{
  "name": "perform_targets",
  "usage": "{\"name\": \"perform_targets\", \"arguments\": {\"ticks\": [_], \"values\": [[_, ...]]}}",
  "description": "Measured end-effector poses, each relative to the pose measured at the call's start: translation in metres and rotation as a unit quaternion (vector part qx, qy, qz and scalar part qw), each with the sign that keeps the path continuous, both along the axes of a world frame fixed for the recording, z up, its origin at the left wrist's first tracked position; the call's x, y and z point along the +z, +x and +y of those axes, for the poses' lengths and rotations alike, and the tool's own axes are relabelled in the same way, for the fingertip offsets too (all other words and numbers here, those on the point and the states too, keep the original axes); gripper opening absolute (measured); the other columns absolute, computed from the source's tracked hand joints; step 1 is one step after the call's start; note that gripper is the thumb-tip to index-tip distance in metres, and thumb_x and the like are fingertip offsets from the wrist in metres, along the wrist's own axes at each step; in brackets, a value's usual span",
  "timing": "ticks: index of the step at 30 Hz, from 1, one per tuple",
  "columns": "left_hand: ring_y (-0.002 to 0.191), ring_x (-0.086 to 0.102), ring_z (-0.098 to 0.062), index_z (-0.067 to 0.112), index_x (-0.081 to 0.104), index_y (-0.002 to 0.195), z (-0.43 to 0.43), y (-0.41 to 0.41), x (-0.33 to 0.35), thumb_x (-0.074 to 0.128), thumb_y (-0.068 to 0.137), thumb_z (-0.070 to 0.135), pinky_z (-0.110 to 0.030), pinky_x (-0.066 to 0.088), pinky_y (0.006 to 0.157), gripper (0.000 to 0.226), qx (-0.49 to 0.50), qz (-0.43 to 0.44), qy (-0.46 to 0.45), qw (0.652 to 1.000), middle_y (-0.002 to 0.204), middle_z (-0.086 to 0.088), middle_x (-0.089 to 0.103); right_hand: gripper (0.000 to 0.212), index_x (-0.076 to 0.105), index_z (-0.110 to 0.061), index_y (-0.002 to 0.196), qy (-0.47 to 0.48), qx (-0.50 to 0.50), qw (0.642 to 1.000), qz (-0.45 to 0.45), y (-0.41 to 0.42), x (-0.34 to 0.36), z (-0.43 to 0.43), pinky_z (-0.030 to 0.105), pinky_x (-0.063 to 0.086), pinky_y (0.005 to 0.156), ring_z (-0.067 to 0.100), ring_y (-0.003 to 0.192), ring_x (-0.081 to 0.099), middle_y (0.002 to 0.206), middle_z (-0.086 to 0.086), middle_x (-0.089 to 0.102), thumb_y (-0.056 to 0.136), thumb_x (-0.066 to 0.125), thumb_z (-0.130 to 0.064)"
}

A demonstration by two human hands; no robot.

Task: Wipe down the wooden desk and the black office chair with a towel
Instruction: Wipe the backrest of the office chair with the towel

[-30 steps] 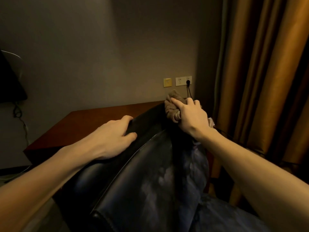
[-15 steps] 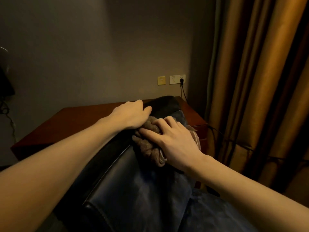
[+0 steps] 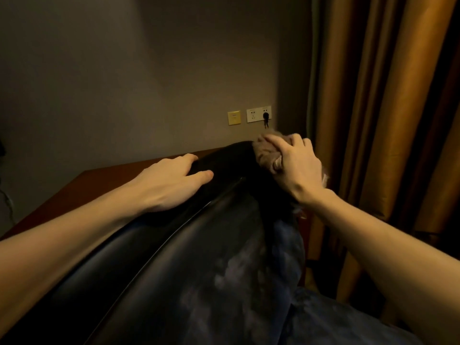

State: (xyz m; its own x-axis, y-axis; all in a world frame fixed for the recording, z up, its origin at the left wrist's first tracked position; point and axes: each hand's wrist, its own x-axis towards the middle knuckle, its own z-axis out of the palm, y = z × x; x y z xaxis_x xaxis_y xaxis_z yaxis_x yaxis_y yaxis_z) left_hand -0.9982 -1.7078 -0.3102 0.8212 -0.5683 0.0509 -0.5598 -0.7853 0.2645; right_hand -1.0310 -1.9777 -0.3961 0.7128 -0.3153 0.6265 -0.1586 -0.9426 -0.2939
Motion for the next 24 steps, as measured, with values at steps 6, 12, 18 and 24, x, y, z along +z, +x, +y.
{"name": "perform_targets", "arguments": {"ticks": [6,12,18,24], "values": [[0.138,0.047,-0.027,0.028,0.029,0.159,0.0,0.005,-0.004,0.042,0.1,0.063,-0.042,0.04,0.114,0.07,0.01,-0.016,0.004,1.0,0.157,-0.007,0.044,0.073,0.028,-0.037,0.16,-0.142,0.101,0.985,-0.012,0.038,-0.013,0.02,0.046,0.048,0.092,0.037,0.132,0.039,0.148,0.015,0.042,0.096,0.065,-0.036],[0.139,0.045,-0.024,0.03,0.029,0.159,-0.005,0.012,-0.004,0.043,0.101,0.058,-0.038,0.038,0.112,0.066,0.005,-0.013,0.0,1.0,0.159,-0.004,0.042,0.071,0.028,-0.037,0.158,-0.05,-0.024,0.998,0.028,0.06,-0.022,-0.016,0.05,0.048,0.096,0.038,0.129,0.041,0.145,0.014,0.042,0.097,0.063,-0.028],[0.133,0.051,-0.026,0.03,0.03,0.159,-0.015,0.009,-0.004,0.044,0.099,0.061,-0.042,0.043,0.11,0.068,-0.005,-0.032,0.01,0.999,0.154,-0.006,0.047,0.059,0.056,-0.034,0.14,0.242,-0.1,0.963,0.065,0.064,0.004,-0.043,0.051,0.051,0.102,0.036,0.122,0.058,0.13,0.009,0.063,0.085,0.071,-0.021],[0.134,0.05,-0.026,0.029,0.028,0.159,-0.014,0.007,-0.003,0.044,0.099,0.061,-0.036,0.042,0.102,0.069,-0.007,-0.033,0.024,0.999,0.155,-0.004,0.046,0.081,0.035,-0.037,0.155,0.117,0.045,0.99,-0.057,0.06,0.017,-0.015,0.051,0.043,0.109,0.035,0.136,0.04,0.148,0.011,0.043,0.088,0.072,-0.012]]}}
